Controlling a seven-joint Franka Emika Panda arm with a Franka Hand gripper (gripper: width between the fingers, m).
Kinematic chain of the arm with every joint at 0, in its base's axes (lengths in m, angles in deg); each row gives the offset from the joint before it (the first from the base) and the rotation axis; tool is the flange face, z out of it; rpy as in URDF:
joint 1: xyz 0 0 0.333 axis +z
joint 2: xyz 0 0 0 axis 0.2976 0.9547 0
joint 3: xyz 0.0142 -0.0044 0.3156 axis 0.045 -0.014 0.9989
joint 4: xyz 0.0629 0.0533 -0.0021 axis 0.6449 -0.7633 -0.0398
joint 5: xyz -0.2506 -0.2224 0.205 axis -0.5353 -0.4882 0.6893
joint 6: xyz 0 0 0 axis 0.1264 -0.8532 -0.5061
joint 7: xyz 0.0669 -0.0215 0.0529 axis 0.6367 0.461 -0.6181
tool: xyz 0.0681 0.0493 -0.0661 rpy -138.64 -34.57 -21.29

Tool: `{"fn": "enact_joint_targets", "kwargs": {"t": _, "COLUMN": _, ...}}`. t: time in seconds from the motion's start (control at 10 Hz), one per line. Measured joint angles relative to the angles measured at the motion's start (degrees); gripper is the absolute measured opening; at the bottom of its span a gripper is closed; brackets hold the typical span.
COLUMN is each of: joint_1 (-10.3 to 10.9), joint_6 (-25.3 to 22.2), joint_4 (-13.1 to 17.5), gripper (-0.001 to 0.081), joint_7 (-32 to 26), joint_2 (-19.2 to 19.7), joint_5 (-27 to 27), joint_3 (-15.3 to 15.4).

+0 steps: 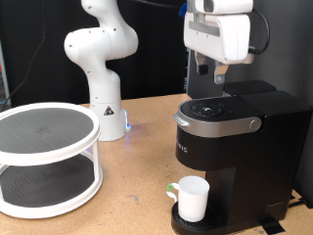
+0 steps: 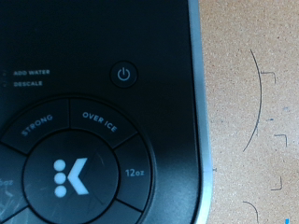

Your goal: Make a cup of coffee with the keurig machine

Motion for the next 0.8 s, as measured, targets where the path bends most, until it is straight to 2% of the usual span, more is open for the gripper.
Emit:
{"fn": "enact_joint_targets", "kwargs": {"t": 0.1, "joint_1": 0.00, "joint_6": 0.87, "joint_4": -0.95, "gripper": 0.0647, "joint_7": 0.29, "joint_2": 0.04, "joint_5": -0.41, "joint_3": 0.20}}
{"fn": "enact_joint_targets", "kwargs": {"t": 0.2, "joint_1": 0.00, "joint_6": 1.60, "joint_4": -1.88, "gripper": 0.0434, "joint_7": 0.34, "joint_2": 0.07, "joint_5": -0.63, "joint_3": 0.37}}
{"fn": "enact_joint_targets", "kwargs": {"t": 0.4, "joint_1": 0.00, "joint_6": 3.82, "joint_4": -4.05, "gripper": 0.0159, "joint_7": 0.74, "joint_2": 0.13, "joint_5": -1.54, "joint_3": 0.70}}
{"fn": "enact_joint_targets", "kwargs": {"t": 0.5, "joint_1": 0.00, "joint_6": 4.88, "joint_4": -5.11, "gripper": 0.0159, "joint_7": 1.21, "joint_2": 0.15, "joint_5": -1.89, "joint_3": 0.98}}
{"fn": "enact_joint_targets", "kwargs": {"t": 0.6, "joint_1": 0.01, "joint_6": 5.82, "joint_4": -6.04, "gripper": 0.0035, "joint_7": 1.55, "joint_2": 0.16, "joint_5": -2.01, "joint_3": 1.23}}
{"fn": "enact_joint_targets", "kwargs": {"t": 0.8, "joint_1": 0.01, "joint_6": 7.63, "joint_4": -7.54, "gripper": 0.0011, "joint_7": 1.82, "joint_2": 0.17, "joint_5": -2.05, "joint_3": 1.65}}
